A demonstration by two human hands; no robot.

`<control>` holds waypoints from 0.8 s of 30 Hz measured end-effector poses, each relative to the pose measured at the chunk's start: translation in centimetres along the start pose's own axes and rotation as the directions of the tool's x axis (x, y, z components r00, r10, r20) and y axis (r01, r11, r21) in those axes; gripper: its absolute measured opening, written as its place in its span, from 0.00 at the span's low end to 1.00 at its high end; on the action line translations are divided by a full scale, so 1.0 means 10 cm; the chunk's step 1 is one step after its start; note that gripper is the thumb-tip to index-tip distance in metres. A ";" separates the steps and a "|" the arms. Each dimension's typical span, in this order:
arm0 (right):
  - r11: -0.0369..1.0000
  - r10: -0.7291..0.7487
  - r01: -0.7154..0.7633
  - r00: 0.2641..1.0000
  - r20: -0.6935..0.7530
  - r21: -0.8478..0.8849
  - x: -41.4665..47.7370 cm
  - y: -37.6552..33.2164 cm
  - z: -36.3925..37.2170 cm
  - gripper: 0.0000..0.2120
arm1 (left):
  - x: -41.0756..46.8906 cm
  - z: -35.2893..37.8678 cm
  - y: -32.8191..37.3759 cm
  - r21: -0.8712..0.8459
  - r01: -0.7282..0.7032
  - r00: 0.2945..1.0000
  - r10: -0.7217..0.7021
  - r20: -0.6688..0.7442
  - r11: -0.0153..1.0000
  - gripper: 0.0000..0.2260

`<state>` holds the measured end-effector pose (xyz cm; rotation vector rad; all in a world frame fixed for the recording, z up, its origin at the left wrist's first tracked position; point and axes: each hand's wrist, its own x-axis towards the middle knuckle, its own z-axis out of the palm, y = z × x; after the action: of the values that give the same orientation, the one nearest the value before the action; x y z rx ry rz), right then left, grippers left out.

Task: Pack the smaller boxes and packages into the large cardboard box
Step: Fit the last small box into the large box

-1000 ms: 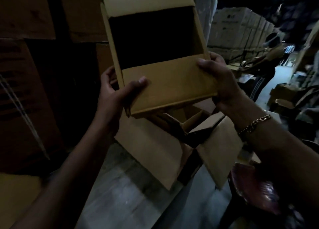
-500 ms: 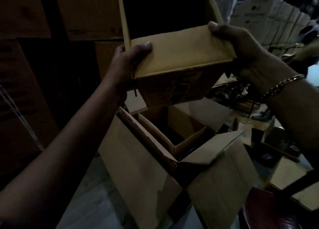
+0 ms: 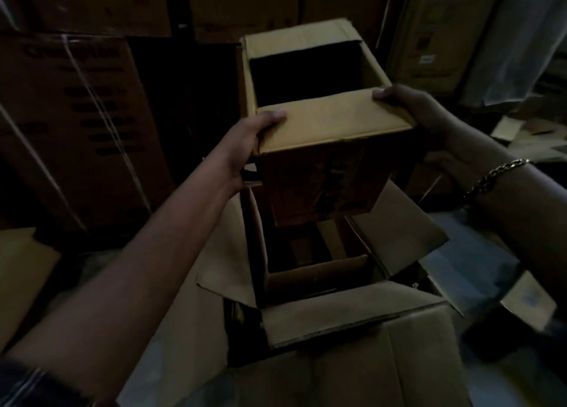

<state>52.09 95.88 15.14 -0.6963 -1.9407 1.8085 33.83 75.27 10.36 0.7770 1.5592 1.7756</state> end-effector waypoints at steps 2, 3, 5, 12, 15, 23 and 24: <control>1.000 0.021 -0.021 0.999 0.041 -0.011 0.09 0.08 -0.06 0.17 | 0.01 0.08 -0.08 -0.009 0.044 0.998 -0.044 -0.053 0.999 0.27; 1.000 0.022 -0.021 0.998 0.057 -0.021 0.14 0.13 -0.08 0.17 | 0.02 0.10 -0.11 0.008 0.058 0.995 -0.057 -0.086 0.998 0.27; 0.999 0.031 -0.029 0.997 0.067 -0.029 0.21 0.22 -0.13 0.19 | 0.02 0.13 -0.16 0.030 0.083 0.989 -0.079 -0.121 0.996 0.27; 0.997 0.074 -0.074 0.996 0.054 0.011 0.39 0.55 -0.22 0.22 | 0.04 0.19 -0.28 0.053 0.144 0.976 -0.132 -0.174 0.988 0.21; 0.992 0.121 -0.122 0.991 0.058 0.020 0.42 0.69 -0.24 0.25 | 0.02 0.20 -0.34 0.083 0.170 0.970 -0.152 -0.188 0.982 0.23; 0.970 0.237 -0.243 0.961 0.140 0.025 0.43 1.07 -0.31 0.29 | 0.01 0.15 -0.62 0.162 0.197 0.960 -0.157 -0.230 0.967 0.12; 0.967 0.255 -0.254 0.961 0.112 -0.020 0.43 1.13 -0.33 0.32 | 0.00 0.13 -0.66 0.203 0.229 0.954 -0.177 -0.242 0.952 0.17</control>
<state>51.63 101.59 4.02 -0.8989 -2.0051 2.0353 35.41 76.60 3.99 0.5108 1.9435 1.5906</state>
